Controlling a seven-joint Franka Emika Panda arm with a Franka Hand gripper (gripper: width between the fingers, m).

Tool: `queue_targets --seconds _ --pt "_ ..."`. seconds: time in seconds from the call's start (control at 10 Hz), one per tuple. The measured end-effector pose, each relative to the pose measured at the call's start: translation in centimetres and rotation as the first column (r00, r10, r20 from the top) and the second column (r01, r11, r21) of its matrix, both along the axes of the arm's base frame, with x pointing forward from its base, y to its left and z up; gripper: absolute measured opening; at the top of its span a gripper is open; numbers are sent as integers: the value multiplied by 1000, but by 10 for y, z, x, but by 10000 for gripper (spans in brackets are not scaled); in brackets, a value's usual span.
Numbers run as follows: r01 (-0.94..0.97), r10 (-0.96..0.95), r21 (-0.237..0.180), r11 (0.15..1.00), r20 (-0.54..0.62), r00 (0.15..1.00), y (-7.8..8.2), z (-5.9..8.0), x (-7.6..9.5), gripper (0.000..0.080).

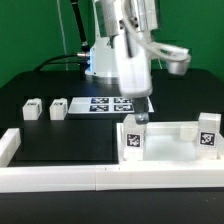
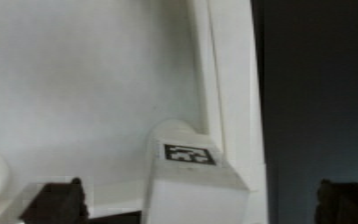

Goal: Assemble square table

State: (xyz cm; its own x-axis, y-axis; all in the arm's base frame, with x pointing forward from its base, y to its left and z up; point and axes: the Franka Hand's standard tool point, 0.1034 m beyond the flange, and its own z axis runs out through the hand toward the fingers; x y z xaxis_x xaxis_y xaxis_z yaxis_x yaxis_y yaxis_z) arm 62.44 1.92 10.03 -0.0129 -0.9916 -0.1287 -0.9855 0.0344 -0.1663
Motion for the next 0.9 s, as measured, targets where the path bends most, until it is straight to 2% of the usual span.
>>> queue_targets --seconds 0.1,0.2,0.3,0.4,0.5,0.7,0.8,0.9 --pt "-101 101 -20 995 10 995 7 4 -2 649" --pt "-315 318 -74 946 33 948 14 10 0 649" --pt "-482 493 -146 864 55 868 7 7 -2 649" --pt "-469 483 -160 868 60 874 5 6 -10 649" --pt "-575 593 -194 795 45 804 4 5 -10 649" --pt "-682 704 -225 696 28 709 2 4 -11 649" --pt "-808 836 -267 525 -15 548 2 -2 -17 649" --pt "-882 910 -274 383 -53 412 1 -7 -24 649"
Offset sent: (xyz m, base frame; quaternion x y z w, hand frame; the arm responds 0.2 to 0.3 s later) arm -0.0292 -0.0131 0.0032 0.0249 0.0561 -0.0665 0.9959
